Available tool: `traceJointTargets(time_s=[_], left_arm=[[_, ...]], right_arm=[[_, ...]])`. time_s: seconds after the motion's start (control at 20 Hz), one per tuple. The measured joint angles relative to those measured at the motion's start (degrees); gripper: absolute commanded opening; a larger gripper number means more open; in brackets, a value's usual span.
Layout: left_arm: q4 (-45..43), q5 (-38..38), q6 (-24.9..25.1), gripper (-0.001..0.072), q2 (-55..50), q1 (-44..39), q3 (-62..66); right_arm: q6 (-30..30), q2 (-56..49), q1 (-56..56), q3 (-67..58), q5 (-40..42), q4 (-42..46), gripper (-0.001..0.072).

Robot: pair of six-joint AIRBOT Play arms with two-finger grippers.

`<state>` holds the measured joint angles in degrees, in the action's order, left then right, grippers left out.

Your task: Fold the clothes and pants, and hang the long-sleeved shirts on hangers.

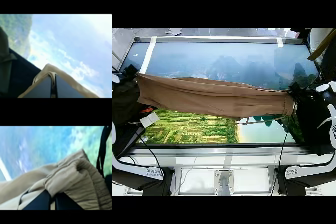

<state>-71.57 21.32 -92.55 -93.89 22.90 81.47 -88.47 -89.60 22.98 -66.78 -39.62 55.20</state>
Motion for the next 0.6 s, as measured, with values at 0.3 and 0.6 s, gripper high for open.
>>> traceJointTargets(time_s=[0.3,0.6], left_arm=[[-0.6,-4.4,-0.1,0.0514,-1.8,-0.9,0.4],[-0.7,-2.0,2.1,0.0514,6.5,-1.3,0.4]], right_arm=[[-4.5,-1.1,-0.7,-0.9,3.6,-0.2,0.0467],[-4.9,0.2,2.0,-10.7,-10.2,5.9,0.0448]])
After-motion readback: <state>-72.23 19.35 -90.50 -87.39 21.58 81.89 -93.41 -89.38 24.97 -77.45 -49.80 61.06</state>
